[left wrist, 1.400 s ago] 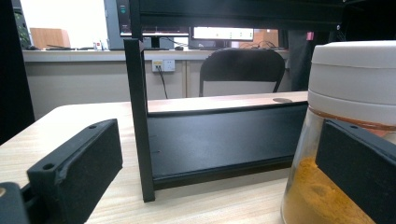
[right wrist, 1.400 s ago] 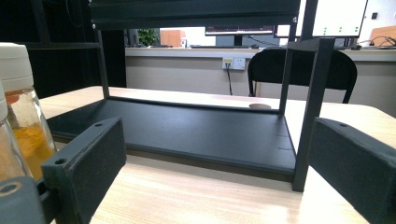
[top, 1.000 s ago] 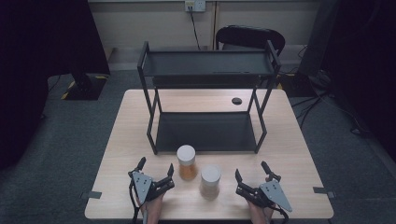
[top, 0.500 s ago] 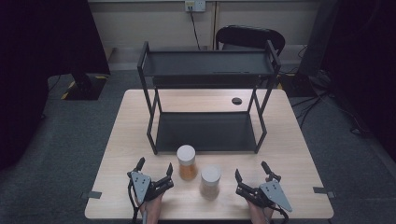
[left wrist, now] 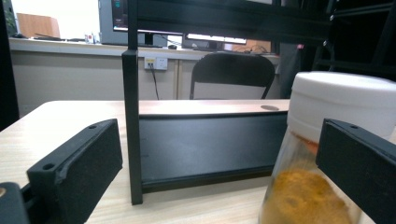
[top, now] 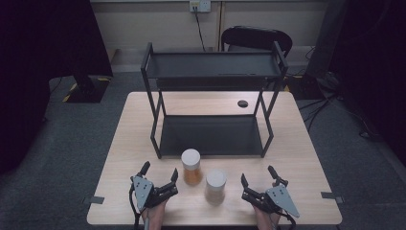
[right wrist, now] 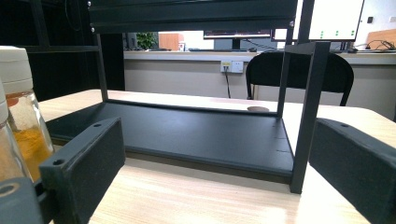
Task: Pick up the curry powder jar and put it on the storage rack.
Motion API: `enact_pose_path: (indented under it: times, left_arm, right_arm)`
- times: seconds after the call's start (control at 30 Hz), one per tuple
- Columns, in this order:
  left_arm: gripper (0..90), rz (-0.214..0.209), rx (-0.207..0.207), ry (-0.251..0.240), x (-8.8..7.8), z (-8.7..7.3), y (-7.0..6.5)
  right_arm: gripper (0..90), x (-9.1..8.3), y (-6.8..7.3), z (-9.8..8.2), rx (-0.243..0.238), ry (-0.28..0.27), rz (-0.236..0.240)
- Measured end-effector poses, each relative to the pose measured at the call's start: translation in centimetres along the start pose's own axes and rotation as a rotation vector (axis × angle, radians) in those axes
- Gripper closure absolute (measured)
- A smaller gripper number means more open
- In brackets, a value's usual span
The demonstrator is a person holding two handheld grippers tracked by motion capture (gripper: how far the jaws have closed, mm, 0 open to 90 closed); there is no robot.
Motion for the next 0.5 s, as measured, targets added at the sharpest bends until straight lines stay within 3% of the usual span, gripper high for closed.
enact_pose_path:
  times: [0.27,0.5]
  left_arm:
    - [0.0,-0.022,0.011,-0.025,-0.3,0.8,-0.4]
    - [0.0,-0.050,0.023,-0.015,-0.2,1.5,-0.6]
  right_arm:
    - [2.6,0.0,0.0,0.0,0.000,0.000,0.000]
    - [2.6,0.0,0.0,0.0,0.000,0.000,-0.001]
Point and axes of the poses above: each handheld gripper's, and its own axes: x roughly forward along the jaws, z roughly out of its top, y roughly to its left, the point moved 1 cm from there along x, roughly forward along the jaws, and after that the axes turned 8 degrees about -z, right-handed, at the moved point
